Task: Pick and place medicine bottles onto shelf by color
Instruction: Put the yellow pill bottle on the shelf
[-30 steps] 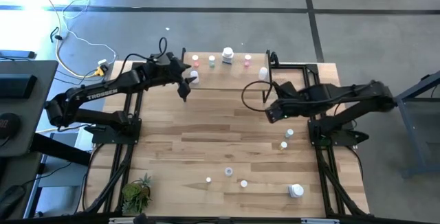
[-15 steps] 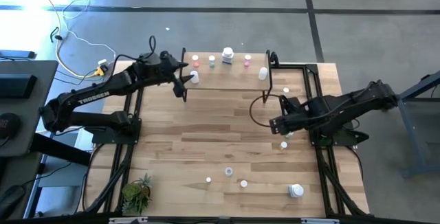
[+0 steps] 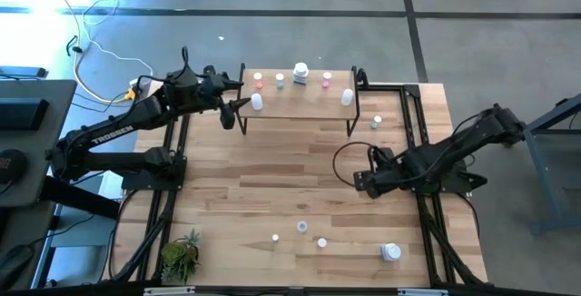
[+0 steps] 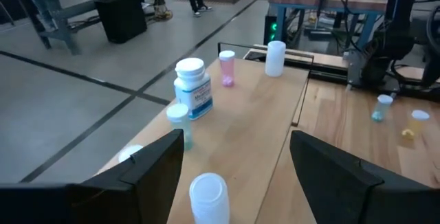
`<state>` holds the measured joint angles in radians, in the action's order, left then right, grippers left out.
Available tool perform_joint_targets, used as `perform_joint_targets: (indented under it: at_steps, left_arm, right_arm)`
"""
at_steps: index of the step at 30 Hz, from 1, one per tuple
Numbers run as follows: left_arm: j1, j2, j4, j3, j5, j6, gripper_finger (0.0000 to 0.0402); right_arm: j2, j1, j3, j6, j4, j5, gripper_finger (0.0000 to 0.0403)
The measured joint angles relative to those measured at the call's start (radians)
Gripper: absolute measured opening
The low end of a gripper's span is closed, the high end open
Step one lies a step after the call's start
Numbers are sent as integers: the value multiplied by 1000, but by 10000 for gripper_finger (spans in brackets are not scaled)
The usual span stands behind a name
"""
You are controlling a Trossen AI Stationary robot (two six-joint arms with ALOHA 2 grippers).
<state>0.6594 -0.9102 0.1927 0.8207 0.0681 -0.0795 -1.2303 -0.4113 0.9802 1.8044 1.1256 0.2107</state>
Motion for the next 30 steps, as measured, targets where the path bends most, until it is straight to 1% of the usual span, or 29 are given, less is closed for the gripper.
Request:
perform_joint_targets:
  at_steps: [7, 13, 16, 20, 26, 30]
  left_arm:
    - [-1, 2, 10, 0, 0, 2, 257]
    - [-26, 2, 17, 0, 2, 24, 257]
    - [-34, 2, 17, 0, 3, 24, 257]
    - [-39, 2, 17, 0, 2, 24, 257]
    - [-39, 2, 18, 0, 1, 24, 257]
    - [-39, 2, 18, 0, 0, 24, 257]
  right_arm:
    - [0, -59, -92, 108, -97, -26, 241]
    - [-1, -100, -115, 170, -75, -23, 241]
    - [-10, -103, -115, 175, -66, 6, 241]
    - [-66, -100, -115, 156, -62, 16, 241]
    - [-167, -100, -115, 155, -74, -36, 241]
    - [-210, -100, -115, 170, -98, -40, 230]
